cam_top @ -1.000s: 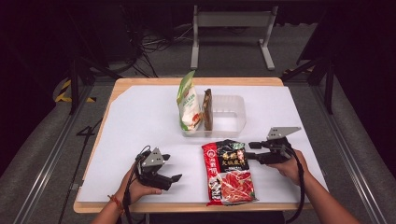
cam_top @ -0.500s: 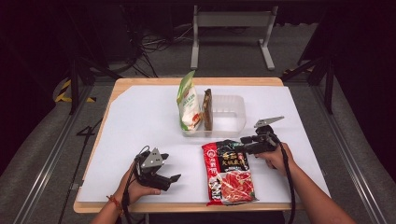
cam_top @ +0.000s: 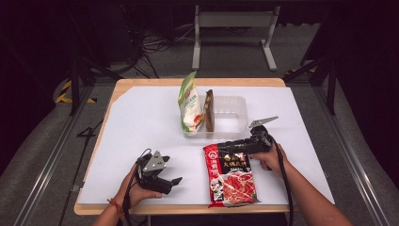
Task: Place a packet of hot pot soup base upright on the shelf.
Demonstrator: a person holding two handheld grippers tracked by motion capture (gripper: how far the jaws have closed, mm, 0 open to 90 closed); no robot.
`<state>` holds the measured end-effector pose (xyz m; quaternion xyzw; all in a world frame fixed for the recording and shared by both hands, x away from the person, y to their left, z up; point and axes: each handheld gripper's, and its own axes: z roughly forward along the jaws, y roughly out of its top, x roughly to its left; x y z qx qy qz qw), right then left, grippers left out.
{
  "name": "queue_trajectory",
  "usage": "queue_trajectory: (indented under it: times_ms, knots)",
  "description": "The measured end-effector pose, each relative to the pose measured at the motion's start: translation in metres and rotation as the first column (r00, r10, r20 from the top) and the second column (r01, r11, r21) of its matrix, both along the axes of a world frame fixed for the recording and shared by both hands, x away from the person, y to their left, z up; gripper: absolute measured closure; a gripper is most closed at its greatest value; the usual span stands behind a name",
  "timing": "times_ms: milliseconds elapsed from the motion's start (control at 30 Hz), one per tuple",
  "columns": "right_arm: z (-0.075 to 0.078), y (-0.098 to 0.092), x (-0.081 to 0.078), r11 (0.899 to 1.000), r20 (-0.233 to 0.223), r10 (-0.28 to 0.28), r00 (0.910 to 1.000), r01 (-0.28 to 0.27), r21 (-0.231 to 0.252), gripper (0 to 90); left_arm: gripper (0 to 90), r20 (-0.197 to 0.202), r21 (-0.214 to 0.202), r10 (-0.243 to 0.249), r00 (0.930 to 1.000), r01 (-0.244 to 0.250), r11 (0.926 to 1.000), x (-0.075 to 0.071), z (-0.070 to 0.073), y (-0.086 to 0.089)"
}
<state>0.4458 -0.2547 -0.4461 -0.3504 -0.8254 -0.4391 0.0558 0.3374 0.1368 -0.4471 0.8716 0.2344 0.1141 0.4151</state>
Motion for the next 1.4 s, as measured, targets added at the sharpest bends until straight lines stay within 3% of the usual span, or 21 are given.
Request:
queue_trajectory:
  times_ms: [133,433,600,767,1000,1067,1133,1400]
  knots:
    - [0.000,-0.002,0.000,1.000,-0.010,0.000,0.9999,0.000,0.028,62.0,13.7,-0.002,0.005,-0.002,1.0000,0.002,1.0000,0.001,-0.001,0.000]
    - [0.004,-0.009,-0.005,0.998,0.004,0.020,0.9998,-0.020,0.058,75.6,13.7,-0.005,0.011,-0.002,1.0000,0.002,0.9999,0.001,-0.001,0.000]
    - [0.021,-0.013,-0.015,0.996,0.067,0.035,0.9972,-0.040,0.081,84.3,13.7,-0.003,0.006,0.005,1.0000,-0.005,1.0000,0.002,0.000,0.002]
    - [0.034,-0.014,-0.025,0.993,0.110,0.041,0.9931,-0.053,0.108,86.1,13.7,0.000,-0.003,0.018,0.9998,-0.018,0.9998,0.002,0.001,0.005]
    - [0.058,-0.012,-0.043,0.985,0.213,0.072,0.9745,-0.103,0.136,87.6,13.6,0.008,-0.014,0.033,0.9994,-0.033,0.9994,0.002,0.004,0.010]
    - [0.062,-0.012,-0.046,0.984,0.224,0.082,0.9711,-0.114,0.138,87.7,13.6,0.004,-0.021,0.035,0.9994,-0.035,0.9992,0.002,0.004,0.010]
    - [0.070,-0.011,-0.051,0.982,0.259,0.095,0.9611,-0.133,0.136,87.8,13.7,0.007,-0.020,0.038,0.9992,-0.038,0.9991,0.003,0.004,0.012]
    - [0.079,-0.009,-0.055,0.978,0.289,0.085,0.9536,-0.135,0.156,88.2,13.7,0.009,-0.030,0.046,0.9989,-0.046,0.9985,0.003,0.006,0.015]
